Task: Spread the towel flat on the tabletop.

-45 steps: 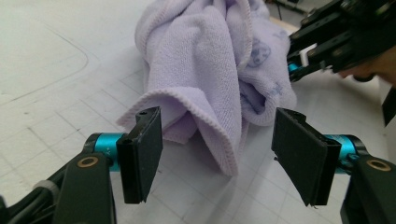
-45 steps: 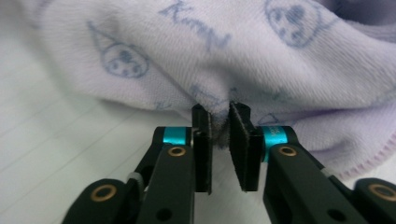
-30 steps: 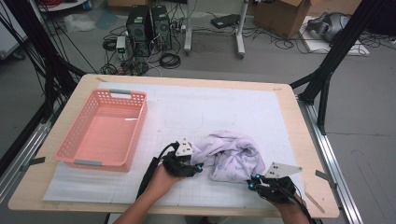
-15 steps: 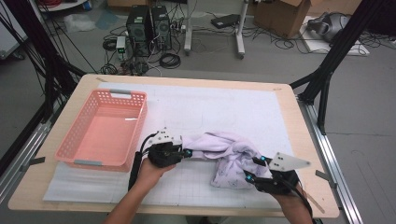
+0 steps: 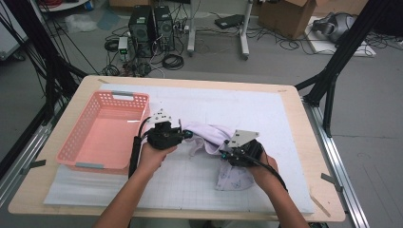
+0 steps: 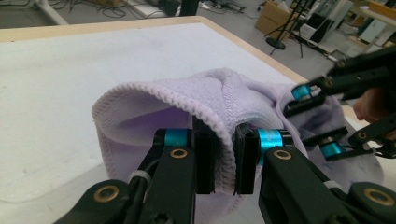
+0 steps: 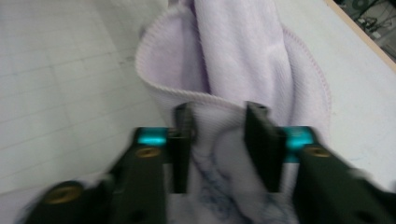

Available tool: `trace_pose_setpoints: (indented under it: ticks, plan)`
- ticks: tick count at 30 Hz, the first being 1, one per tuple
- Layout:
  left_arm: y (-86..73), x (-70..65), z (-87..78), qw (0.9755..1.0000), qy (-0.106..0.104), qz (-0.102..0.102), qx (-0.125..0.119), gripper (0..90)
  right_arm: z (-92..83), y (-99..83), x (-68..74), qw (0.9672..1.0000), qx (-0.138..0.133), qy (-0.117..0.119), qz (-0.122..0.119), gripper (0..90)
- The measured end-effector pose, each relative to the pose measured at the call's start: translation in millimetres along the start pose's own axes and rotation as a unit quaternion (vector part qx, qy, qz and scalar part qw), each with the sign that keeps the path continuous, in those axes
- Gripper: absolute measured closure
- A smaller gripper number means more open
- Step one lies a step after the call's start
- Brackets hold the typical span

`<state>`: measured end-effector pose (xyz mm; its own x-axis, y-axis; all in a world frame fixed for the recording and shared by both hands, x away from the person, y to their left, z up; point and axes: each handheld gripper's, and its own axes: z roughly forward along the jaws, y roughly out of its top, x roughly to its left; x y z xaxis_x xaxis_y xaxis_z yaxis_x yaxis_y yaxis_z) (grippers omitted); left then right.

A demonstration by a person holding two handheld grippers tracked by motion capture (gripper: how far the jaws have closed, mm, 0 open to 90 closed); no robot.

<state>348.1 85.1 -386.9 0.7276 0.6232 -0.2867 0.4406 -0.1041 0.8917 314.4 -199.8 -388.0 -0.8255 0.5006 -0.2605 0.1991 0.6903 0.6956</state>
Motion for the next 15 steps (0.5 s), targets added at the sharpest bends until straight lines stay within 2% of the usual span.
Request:
trace_pose_setpoints:
  ticks: [1,3,4,5,7,8,11,14,15]
  plan:
    - [2.0,1.7,1.5,1.0,0.003,0.001,0.002,81.8,1.4,0.6,-2.6,1.0,0.006,0.002,0.001,77.0]
    - [6.8,6.3,7.0,0.9999,0.014,-0.003,0.0,81.8,2.1,1.5,-8.8,0.9999,0.003,0.007,0.014,85.2]
    - [6.8,6.3,7.0,0.9999,0.014,-0.003,0.0,81.8,1.7,1.9,-12.6,0.9997,-0.004,0.01,0.023,86.1]
    - [8.9,11.4,10.5,0.9996,0.022,-0.014,-0.007,81.8,0.5,2.1,-16.7,0.9992,-0.012,0.013,0.035,86.5]
    - [9.1,14.2,12.5,0.9994,0.025,-0.02,-0.009,81.8,-3.2,2.1,-26.2,0.9974,-0.032,0.02,0.062,86.9]
    - [8.7,19.3,17.5,0.9991,0.035,-0.023,-0.002,81.7,-4.9,2.4,-31.6,0.9963,-0.042,0.019,0.073,87.0]
    - [5.5,24.2,24.5,0.9985,0.047,-0.026,0.006,80.2,-9.8,3.5,-49.1,0.9918,-0.067,0.008,0.108,87.1]
    - [3.9,26.0,27.7,0.9978,0.059,-0.031,0.01,66.0,-10.2,3.2,-67.1,0.9878,-0.077,-0.012,0.135,87.1]
    - [3.0,27.0,30.3,0.9966,0.07,-0.042,0.01,57.4,-9.7,2.4,-72.9,0.986,-0.079,-0.022,0.145,87.1]
